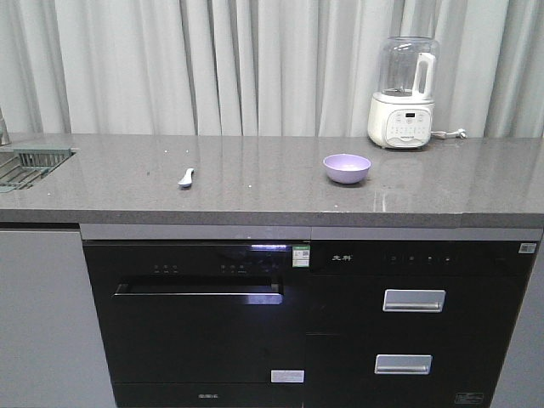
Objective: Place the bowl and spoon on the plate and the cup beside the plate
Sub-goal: 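Drive the base toward the counter with the spoon and bowl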
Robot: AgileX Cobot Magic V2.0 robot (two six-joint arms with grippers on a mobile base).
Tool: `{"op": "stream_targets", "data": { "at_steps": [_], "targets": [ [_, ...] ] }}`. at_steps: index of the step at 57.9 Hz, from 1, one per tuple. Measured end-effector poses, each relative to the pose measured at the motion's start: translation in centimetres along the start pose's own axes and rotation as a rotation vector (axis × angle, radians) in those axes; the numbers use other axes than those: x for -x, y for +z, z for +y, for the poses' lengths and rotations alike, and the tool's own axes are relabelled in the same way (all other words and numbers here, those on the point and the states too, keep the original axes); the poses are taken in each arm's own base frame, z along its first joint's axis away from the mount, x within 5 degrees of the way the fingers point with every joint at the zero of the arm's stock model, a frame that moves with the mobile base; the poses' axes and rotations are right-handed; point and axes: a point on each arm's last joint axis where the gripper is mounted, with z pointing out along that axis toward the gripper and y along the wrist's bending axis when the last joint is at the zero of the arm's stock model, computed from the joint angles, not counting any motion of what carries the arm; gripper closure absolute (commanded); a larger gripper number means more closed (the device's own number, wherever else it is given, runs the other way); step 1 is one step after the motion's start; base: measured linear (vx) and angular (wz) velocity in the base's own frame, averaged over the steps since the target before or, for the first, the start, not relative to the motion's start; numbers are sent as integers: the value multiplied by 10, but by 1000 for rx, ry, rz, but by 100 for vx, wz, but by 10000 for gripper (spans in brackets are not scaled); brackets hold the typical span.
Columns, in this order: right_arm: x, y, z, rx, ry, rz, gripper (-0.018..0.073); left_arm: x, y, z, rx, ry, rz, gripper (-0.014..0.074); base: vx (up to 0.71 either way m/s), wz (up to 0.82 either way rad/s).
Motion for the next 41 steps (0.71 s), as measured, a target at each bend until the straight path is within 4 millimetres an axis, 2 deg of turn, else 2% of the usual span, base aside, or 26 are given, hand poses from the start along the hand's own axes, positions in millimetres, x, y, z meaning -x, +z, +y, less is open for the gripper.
{"op": "stream_targets", "data": {
  "at_steps": [41],
  "targets": [
    [0,0,0,0,0,0,568,0,0,0,0,0,0,602,4,-7]
  ]
}}
